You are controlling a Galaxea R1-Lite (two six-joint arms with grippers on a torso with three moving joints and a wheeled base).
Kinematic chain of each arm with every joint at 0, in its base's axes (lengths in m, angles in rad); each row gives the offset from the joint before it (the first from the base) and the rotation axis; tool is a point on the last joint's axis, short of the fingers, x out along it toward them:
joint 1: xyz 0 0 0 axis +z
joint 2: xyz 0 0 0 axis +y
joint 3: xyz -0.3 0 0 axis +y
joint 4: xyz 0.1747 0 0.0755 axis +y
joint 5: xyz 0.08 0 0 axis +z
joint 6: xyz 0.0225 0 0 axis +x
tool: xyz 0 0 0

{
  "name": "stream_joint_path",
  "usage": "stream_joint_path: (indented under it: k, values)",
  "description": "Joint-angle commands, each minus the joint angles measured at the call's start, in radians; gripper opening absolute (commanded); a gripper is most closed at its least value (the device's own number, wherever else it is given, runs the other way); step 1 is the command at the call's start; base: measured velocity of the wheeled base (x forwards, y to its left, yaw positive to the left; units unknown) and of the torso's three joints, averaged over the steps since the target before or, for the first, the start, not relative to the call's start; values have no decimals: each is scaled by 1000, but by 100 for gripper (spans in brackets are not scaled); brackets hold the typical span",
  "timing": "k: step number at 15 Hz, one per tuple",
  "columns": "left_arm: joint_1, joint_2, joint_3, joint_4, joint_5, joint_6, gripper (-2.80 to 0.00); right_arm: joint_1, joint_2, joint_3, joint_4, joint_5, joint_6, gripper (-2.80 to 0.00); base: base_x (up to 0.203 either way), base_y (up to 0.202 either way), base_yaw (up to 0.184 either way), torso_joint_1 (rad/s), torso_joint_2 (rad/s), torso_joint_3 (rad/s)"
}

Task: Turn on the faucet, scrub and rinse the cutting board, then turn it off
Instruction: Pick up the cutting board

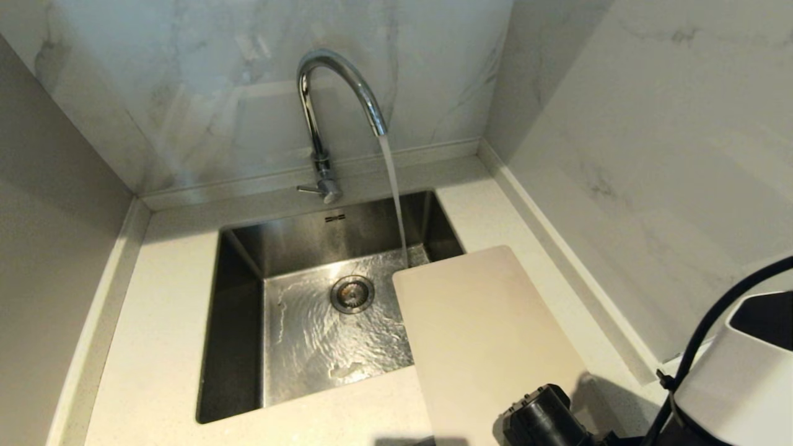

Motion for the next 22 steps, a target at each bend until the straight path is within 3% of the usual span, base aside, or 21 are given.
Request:
stream_joint_path:
  k: [1, 8, 15, 22]
  values:
    - [1, 2, 3, 0, 0, -1, -280, 0, -132, 0, 43, -13, -13, -280, 0, 0, 0, 0, 0, 0]
    - [1, 2, 2, 0, 1, -1, -280, 0, -388, -126, 366, -70, -61, -280, 0, 0, 0, 0, 0, 0]
    - [1, 2, 2, 0, 1, -2, -280, -6, -521, -230, 469, -114, -194, -280, 0, 0, 0, 0, 0, 0]
    - [1, 2, 3, 0, 1, -2, -280, -14, -662, -273, 474, -132, -321, -280, 0, 0, 0, 0, 0, 0]
